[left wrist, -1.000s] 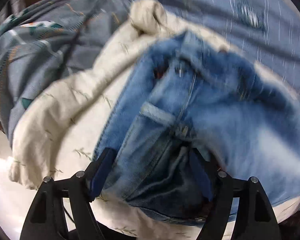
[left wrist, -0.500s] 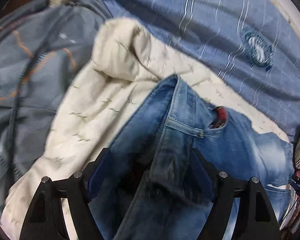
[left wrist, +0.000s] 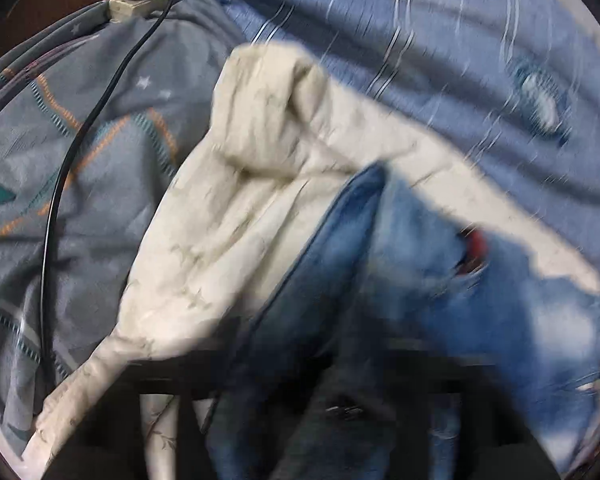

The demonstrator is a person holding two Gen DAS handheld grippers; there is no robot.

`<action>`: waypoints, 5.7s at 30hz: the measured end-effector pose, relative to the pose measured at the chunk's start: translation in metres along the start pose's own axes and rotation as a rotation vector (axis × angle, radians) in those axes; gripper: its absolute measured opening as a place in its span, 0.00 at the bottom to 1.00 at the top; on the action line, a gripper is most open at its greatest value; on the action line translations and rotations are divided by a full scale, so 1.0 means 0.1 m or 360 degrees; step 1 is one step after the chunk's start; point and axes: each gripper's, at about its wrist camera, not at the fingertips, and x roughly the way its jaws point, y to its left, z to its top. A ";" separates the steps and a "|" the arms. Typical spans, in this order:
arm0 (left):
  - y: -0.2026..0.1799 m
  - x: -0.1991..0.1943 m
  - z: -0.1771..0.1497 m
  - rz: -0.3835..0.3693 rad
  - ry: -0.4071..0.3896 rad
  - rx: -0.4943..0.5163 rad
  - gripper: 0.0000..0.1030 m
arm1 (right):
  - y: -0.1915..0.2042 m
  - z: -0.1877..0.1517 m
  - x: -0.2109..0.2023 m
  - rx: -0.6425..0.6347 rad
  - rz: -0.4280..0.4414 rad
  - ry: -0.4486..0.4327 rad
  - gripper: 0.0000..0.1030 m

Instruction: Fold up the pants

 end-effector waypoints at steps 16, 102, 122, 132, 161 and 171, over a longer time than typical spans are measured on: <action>-0.43 0.71 0.50 -0.0355 0.0260 -0.0055 0.55 | 0.09 0.96 0.08 0.0117 0.0406 -0.0111 0.66; 0.57 -1.27 -1.29 -0.0241 0.0018 -0.0687 0.24 | -0.50 -1.96 -0.46 0.1210 0.0810 0.0067 0.71; 0.52 -1.06 -1.59 -0.0040 0.0168 -0.0106 0.34 | -0.35 -1.49 -0.63 0.0530 0.0281 0.0003 0.19; 0.67 -1.93 -1.38 0.0107 -0.0274 -0.0198 0.72 | -0.31 -1.52 -1.17 0.0438 0.0262 -0.0242 0.80; 0.32 -0.92 -1.65 -0.0056 -0.0054 0.0190 0.76 | 3.87 -0.88 0.26 -0.1087 0.0458 0.0187 0.14; 0.23 -1.05 -1.68 -0.0015 -0.0190 0.0260 0.76 | 3.91 -0.82 0.45 -0.1050 0.0404 0.0073 0.14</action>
